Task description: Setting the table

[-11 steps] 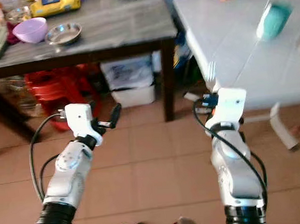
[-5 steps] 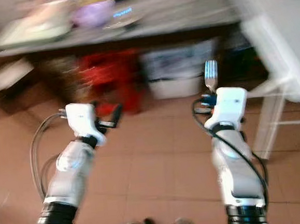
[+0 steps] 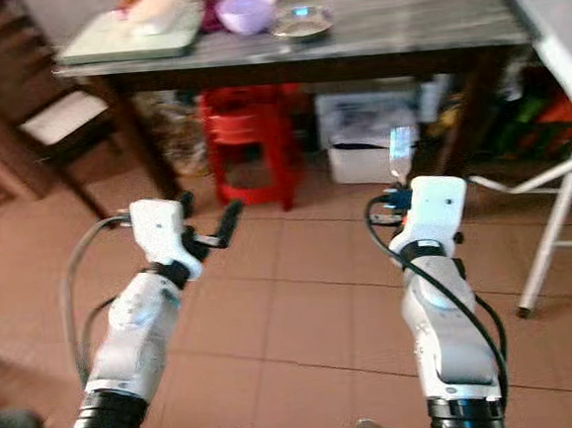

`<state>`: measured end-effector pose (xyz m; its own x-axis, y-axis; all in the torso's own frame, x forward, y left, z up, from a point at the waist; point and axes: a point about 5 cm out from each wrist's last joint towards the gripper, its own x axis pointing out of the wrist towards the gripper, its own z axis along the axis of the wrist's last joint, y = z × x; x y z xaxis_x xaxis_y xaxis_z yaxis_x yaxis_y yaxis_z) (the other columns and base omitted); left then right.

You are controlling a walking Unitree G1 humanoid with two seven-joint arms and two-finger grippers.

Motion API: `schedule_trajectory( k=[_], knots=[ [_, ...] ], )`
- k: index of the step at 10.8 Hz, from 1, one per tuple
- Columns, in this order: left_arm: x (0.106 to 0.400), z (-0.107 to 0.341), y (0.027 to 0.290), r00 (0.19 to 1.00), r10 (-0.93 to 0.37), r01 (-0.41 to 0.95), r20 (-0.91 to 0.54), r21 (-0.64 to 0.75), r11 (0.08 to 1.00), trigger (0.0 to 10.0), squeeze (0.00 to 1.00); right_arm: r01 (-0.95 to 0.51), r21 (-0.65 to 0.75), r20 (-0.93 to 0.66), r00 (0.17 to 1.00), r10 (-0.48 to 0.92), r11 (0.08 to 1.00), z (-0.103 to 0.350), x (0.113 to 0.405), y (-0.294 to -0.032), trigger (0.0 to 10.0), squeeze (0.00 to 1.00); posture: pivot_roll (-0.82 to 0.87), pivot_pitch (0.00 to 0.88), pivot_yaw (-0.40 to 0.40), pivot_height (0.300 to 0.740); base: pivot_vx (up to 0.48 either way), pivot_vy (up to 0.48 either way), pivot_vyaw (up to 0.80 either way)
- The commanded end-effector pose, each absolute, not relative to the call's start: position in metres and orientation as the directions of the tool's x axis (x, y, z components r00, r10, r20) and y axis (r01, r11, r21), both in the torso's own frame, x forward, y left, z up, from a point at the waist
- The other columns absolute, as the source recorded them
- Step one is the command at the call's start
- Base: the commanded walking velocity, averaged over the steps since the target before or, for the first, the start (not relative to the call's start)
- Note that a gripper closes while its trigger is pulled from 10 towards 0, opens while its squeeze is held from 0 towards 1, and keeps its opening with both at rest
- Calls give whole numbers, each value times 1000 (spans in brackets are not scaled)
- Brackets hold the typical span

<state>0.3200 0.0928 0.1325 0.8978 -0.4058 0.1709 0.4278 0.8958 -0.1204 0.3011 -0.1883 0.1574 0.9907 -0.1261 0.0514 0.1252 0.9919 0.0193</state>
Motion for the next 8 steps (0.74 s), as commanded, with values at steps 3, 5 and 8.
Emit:
schedule_trajectory(
  k=[3, 5, 8],
  knots=[
    [318, 136, 93, 883, -430, 455, 191, -113, 883, 10000, 0, 141, 17, 86, 986, -142, 990, 164, 299, -190, 10000, 0, -207, 162, 89, 740, 80, 0, 0],
    [317, 135, 92, 878, -439, 464, 189, -115, 878, 10000, 0, 150, 20, 88, 985, -151, 989, 163, 298, -190, 10000, 0, -210, 162, 90, 740, 240, 0, 0],
    [316, 135, 91, 873, -450, 475, 190, -119, 872, 10000, 0, 161, 35, 84, 983, -164, 986, 161, 295, -191, 10000, 0, -211, 163, 92, 740, 252, 0, 0]
  ],
)
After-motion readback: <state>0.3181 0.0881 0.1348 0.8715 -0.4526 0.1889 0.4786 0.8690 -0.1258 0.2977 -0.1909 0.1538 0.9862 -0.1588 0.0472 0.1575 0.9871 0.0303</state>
